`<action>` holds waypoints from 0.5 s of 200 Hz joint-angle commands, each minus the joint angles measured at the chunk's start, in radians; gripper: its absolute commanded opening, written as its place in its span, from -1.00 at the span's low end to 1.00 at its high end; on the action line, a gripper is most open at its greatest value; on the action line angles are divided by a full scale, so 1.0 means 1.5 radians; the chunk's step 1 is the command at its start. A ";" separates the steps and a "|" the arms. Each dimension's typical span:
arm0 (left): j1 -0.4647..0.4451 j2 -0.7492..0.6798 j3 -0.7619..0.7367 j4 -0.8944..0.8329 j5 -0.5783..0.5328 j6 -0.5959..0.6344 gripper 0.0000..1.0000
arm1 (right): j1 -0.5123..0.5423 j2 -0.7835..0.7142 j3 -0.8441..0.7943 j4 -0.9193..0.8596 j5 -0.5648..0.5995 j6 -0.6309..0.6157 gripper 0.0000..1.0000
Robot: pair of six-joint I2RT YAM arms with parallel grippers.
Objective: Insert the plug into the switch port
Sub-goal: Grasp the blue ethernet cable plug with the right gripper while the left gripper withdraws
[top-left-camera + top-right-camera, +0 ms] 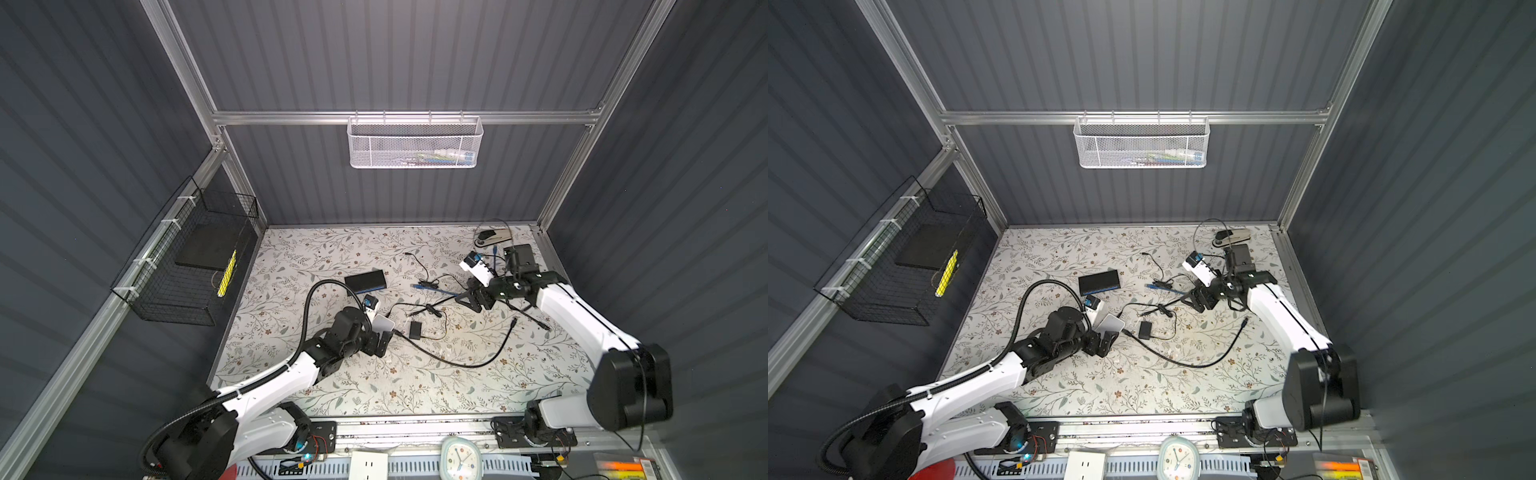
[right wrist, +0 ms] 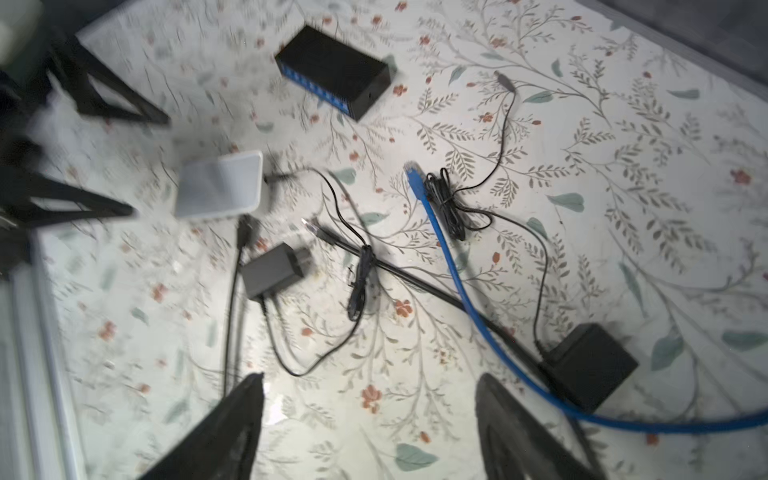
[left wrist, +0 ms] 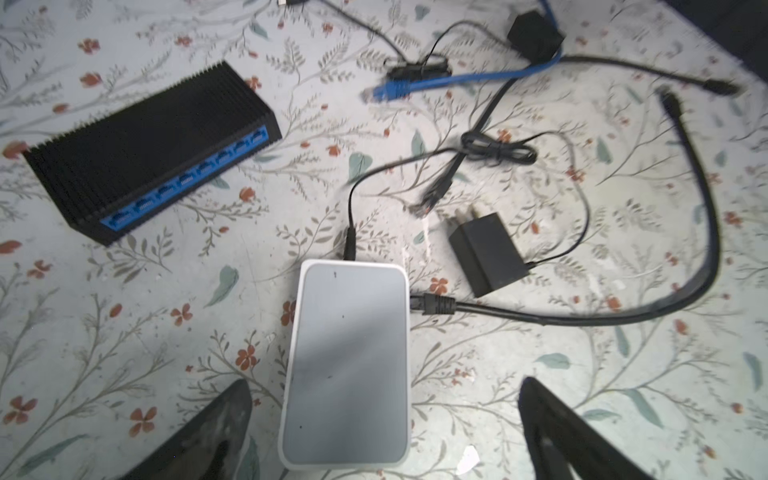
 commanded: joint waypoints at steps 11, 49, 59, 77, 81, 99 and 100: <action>0.002 -0.079 0.012 -0.069 0.017 -0.045 1.00 | 0.026 0.118 0.089 -0.041 0.117 -0.095 0.13; 0.018 -0.087 0.107 -0.110 -0.048 -0.138 1.00 | 0.067 0.271 0.184 -0.038 0.179 -0.108 -0.03; 0.019 -0.071 0.135 -0.125 -0.054 -0.134 1.00 | 0.073 0.293 0.197 -0.034 0.185 -0.108 -0.02; 0.021 -0.045 0.183 -0.157 -0.066 -0.124 1.00 | 0.075 0.328 0.219 -0.032 0.201 -0.104 -0.01; 0.022 -0.040 0.189 -0.160 -0.068 -0.122 1.00 | 0.074 0.336 0.224 -0.034 0.204 -0.103 0.00; 0.026 -0.037 0.197 -0.163 -0.073 -0.124 1.00 | 0.075 0.369 0.250 -0.043 0.217 -0.093 -0.02; 0.026 -0.037 0.197 -0.163 -0.073 -0.125 1.00 | 0.075 0.371 0.252 -0.044 0.218 -0.093 -0.02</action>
